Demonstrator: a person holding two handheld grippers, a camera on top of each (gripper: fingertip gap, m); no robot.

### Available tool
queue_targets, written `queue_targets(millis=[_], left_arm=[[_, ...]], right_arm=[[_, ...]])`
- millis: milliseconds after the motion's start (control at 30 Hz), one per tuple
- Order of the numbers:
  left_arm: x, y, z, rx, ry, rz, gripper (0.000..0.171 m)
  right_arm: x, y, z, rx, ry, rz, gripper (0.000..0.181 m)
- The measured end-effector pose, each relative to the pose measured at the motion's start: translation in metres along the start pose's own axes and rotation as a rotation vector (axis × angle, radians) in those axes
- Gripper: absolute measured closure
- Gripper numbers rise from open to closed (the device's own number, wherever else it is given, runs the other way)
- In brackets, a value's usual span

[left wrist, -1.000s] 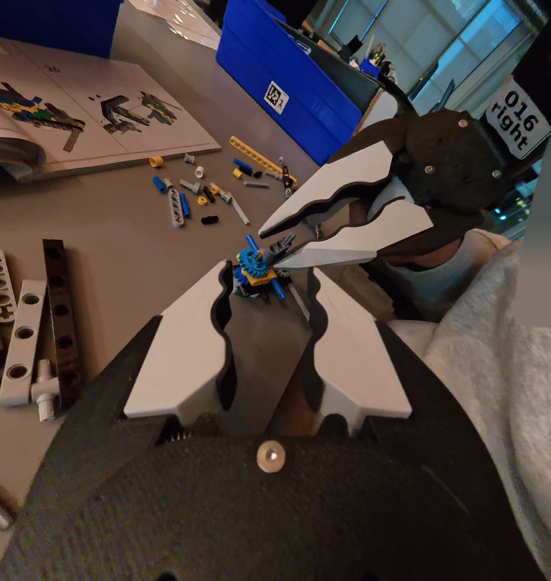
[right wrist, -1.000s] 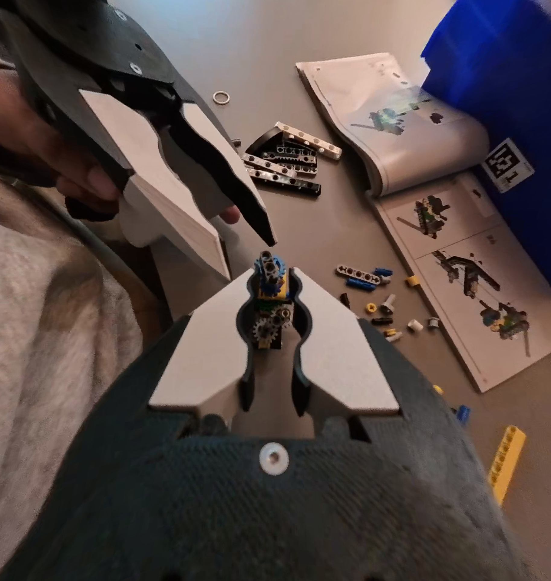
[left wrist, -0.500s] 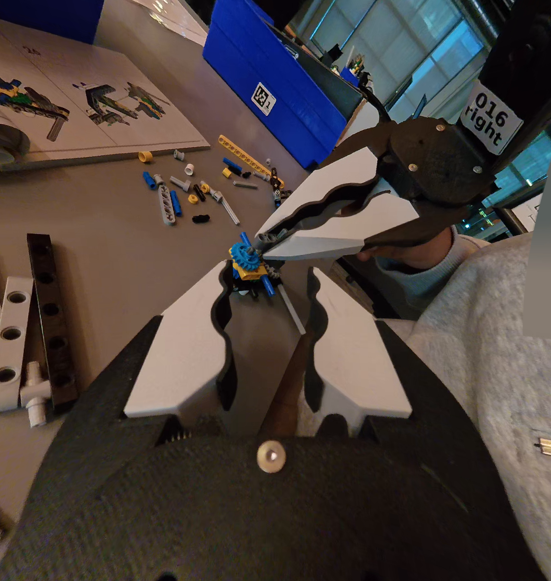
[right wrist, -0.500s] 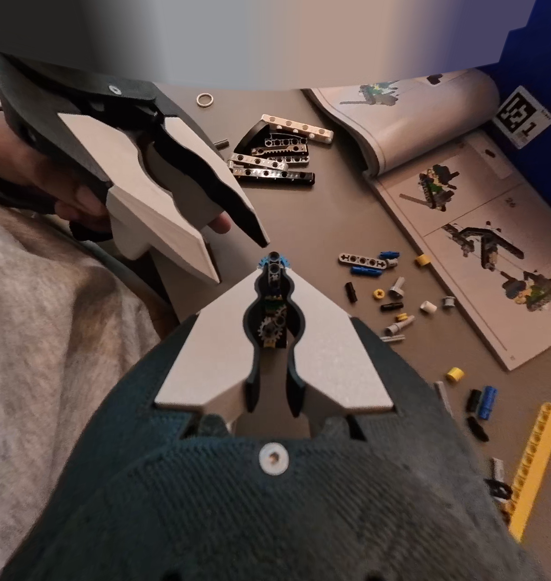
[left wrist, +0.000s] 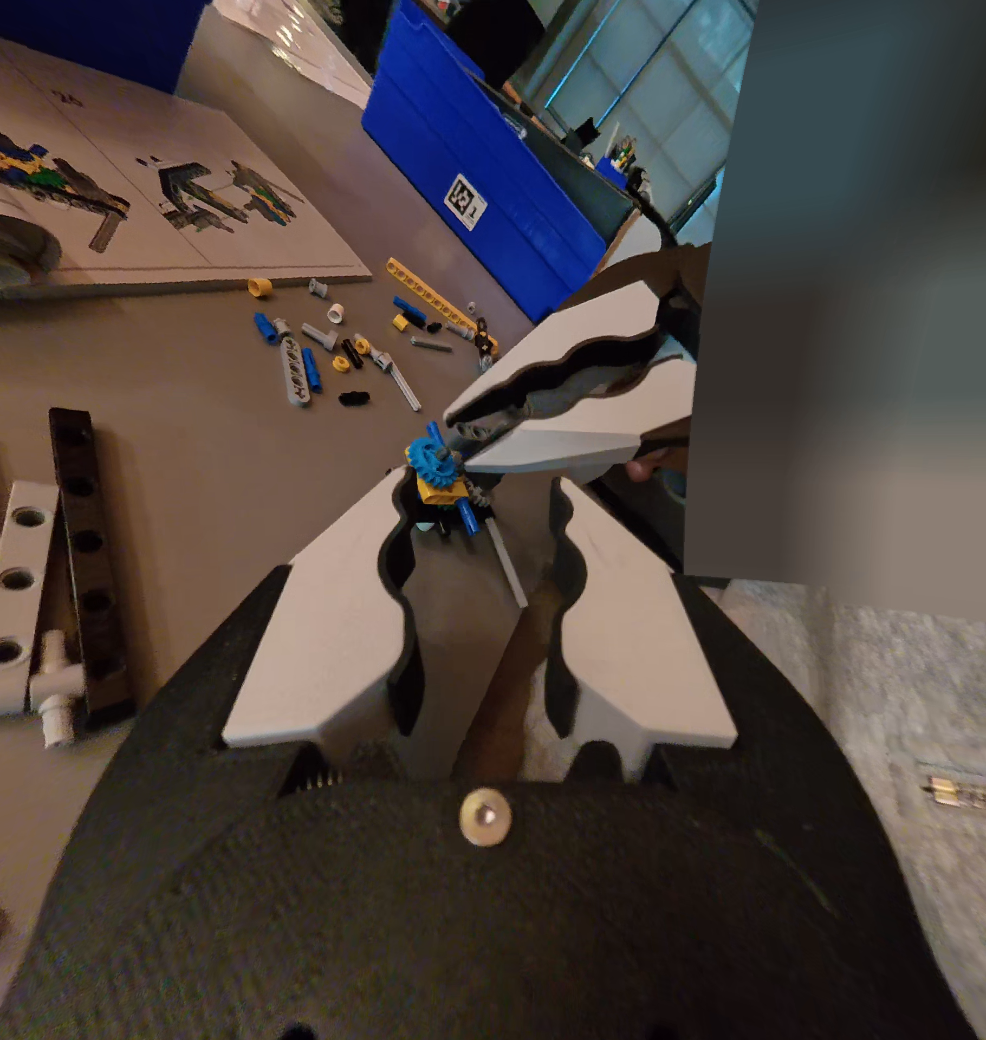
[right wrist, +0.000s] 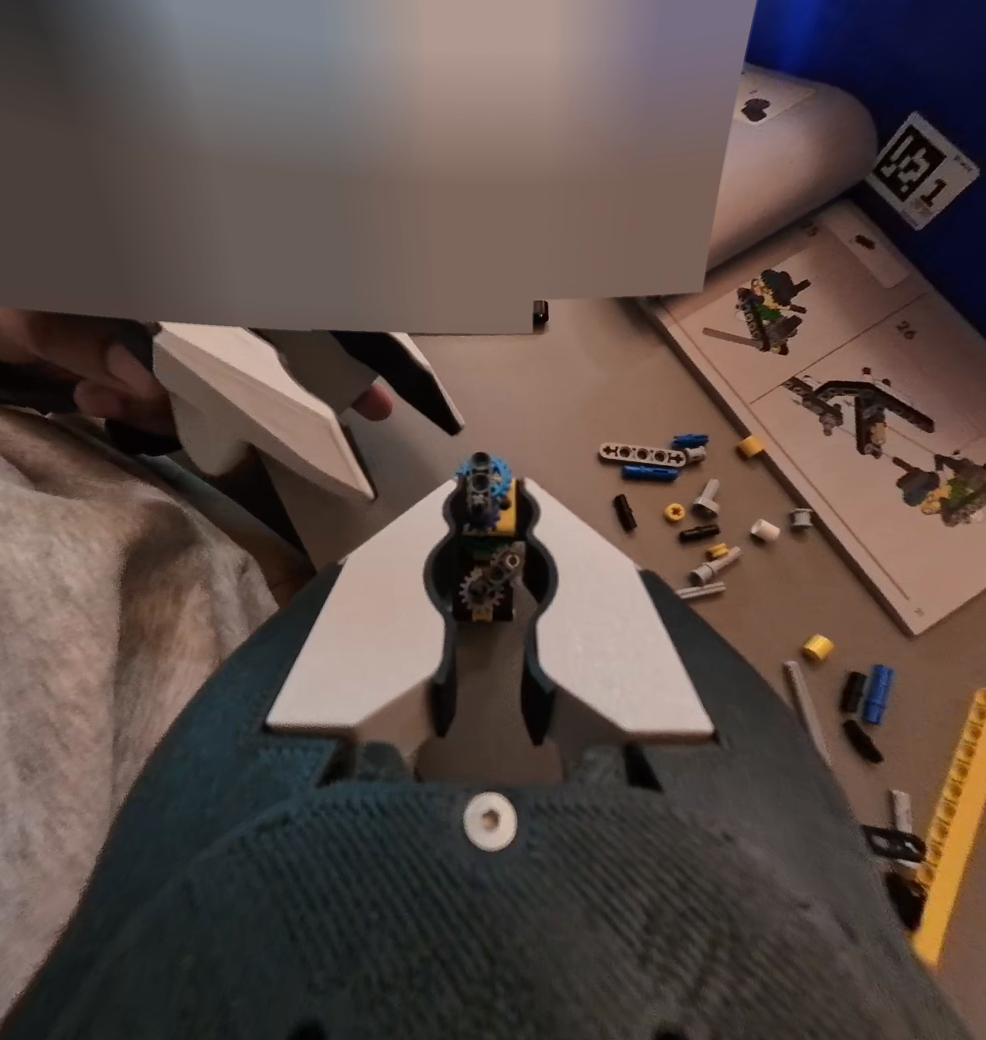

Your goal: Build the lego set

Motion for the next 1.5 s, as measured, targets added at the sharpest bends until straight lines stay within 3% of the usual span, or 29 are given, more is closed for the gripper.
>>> queue_targets(millis=[167,333,600,1167,1300,1500], left_arm=[[-0.012,0.008,0.013,0.013,-0.070,0.039,0.127],[-0.005,0.016,0.018,0.012,-0.054,0.080,0.141],[0.011,0.015,0.008,0.002,0.008,0.107,0.148],[0.015,0.018,0.013,-0.105,0.013,0.096,0.147],[0.016,0.015,0.008,-0.129,0.046,0.067,0.131],[0.015,0.019,0.007,-0.197,0.069,0.049,0.135]], right_arm=[[-0.005,0.003,0.007,-0.031,-0.091,0.010,0.153],[-0.015,-0.002,0.006,-0.036,-0.193,0.010,0.164],[-0.017,0.002,0.001,0.012,-0.260,0.086,0.172],[-0.010,0.000,-0.006,0.026,-0.224,0.094,0.175],[-0.011,0.002,-0.007,-0.001,-0.223,0.091,0.175],[-0.010,0.004,-0.006,-0.060,-0.197,0.072,0.175]])
Point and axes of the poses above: each gripper's, where its closed fingertips meet, x out along the fingers, z out of its top, y = z × x across the jaws, the point moved 1 cm from there along -x, back along the fingers, and after that the axes turned 1 degree about y, right-handed, at the moved point
